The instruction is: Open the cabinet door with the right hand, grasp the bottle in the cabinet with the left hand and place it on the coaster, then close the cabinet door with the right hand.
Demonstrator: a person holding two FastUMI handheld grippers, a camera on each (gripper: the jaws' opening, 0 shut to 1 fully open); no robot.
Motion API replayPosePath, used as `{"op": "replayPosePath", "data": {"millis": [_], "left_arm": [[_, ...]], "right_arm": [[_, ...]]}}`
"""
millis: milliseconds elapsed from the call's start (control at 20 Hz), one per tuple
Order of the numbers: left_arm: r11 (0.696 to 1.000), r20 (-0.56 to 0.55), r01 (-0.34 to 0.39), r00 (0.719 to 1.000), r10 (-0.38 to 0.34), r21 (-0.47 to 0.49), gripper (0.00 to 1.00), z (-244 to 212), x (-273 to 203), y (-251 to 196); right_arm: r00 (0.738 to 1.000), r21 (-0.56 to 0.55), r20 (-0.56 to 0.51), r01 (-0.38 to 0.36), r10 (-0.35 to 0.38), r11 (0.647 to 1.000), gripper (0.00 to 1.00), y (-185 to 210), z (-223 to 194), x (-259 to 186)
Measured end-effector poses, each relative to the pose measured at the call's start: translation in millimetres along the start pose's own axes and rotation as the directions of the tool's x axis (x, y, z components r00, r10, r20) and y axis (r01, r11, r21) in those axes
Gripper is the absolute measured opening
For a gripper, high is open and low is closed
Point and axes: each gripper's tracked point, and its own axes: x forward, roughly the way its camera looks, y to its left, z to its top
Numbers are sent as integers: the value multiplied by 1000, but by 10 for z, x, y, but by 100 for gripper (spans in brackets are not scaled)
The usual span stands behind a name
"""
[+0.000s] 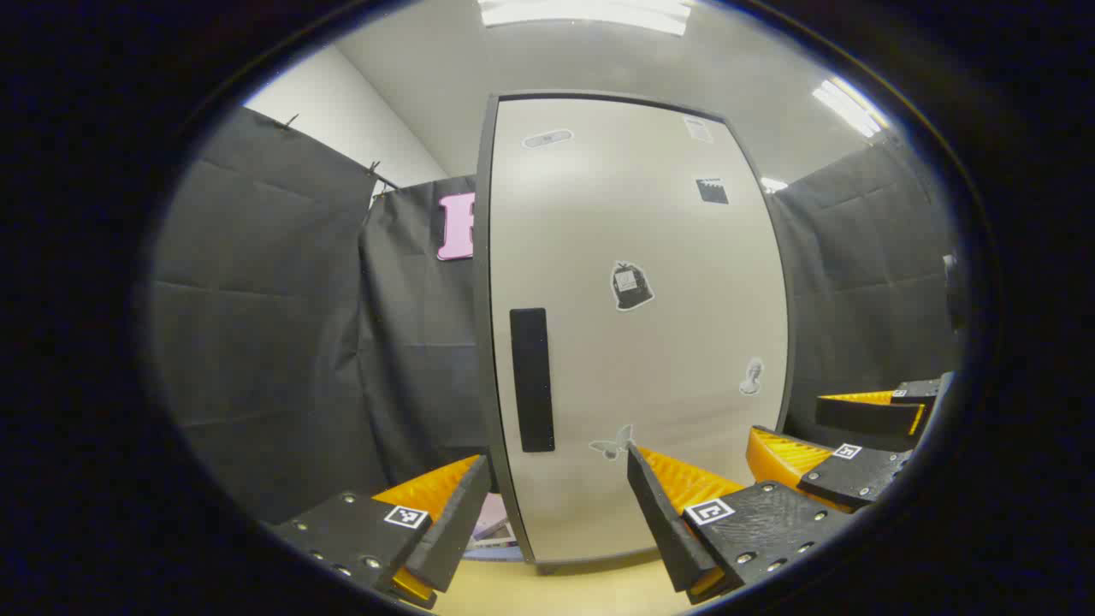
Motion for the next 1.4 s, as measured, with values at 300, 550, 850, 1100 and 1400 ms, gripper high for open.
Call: {"op": "replayPosePath", "data": {"millis": [300,550,850,1100,1400], "left_arm": [[1000,-6,-7,1000,7,-15,92,5,12,0],[1000,-11,-18,1000,18,-20,92,12,-11,-3],[1000,0,-13,1000,13,-16,92,74,-56,-49],[1000,1,-12,1000,12,-15,92,98,-67,-41],[1000,-1,-14,1000,14,-19,92,80,-74,2]], "right_arm": [[1000,1,0,4,-4,1000,95,-71,9,-6],[1000,1,14,16,-16,1000,95,-162,35,-51],[1000,5,17,8,-8,1000,95,-163,46,-89],[1000,3,22,10,-10,1000,95,-167,49,-111],[1000,-1,26,6,-6,1000,95,-143,70,-96]]}}
